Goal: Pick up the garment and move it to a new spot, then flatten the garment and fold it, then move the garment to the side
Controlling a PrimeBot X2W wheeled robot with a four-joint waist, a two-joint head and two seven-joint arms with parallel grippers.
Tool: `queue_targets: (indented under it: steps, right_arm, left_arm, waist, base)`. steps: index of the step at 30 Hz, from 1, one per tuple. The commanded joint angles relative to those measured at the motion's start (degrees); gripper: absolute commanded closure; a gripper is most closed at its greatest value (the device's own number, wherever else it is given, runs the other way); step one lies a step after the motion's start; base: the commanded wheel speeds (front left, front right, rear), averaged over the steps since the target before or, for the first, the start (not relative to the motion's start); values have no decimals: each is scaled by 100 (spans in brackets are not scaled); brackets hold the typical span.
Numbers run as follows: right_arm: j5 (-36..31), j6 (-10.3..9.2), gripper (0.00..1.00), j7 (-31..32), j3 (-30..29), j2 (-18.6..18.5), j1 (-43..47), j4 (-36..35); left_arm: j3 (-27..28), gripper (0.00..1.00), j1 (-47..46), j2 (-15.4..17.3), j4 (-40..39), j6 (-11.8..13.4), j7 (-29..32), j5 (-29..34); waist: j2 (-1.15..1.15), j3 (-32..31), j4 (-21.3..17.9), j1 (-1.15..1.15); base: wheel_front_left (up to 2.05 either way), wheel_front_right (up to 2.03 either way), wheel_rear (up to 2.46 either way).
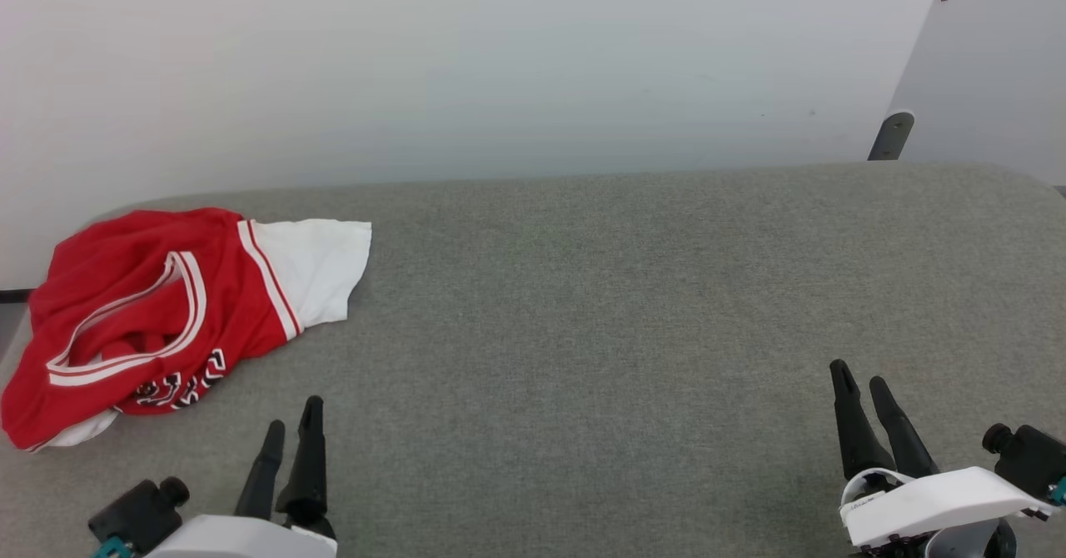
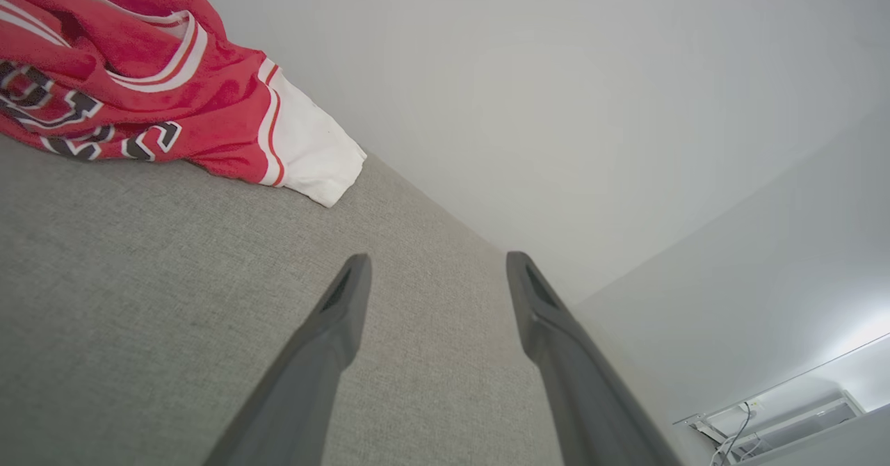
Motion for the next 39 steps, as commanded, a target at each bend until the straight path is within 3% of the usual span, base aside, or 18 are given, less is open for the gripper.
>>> queue_targets:
  steps: [1, 16, 39]
  right_arm:
    - [-196, 4, 0, -47, 27, -3, 11, -88]
    - [-1329, 4, 0, -200, -20, -2, 54, -207]
    - [-2498, 4, 0, -415, -53, -5, 122, -342]
  left_arm:
    - [-5, 0, 9, 61, -89, 31, -53, 231]
    - [-49, 0, 172, 124, -225, 86, -283, 1619]
    - [32, 0, 422, 110, -483, -20, -580, 2842]
  waist:
    - [0, -4, -1, 0]
    - [0, -56, -14, 0]
    - [0, -111, -45, 0]
  base:
    - [0, 0, 0]
    - [0, 0, 0]
    - [0, 0, 0]
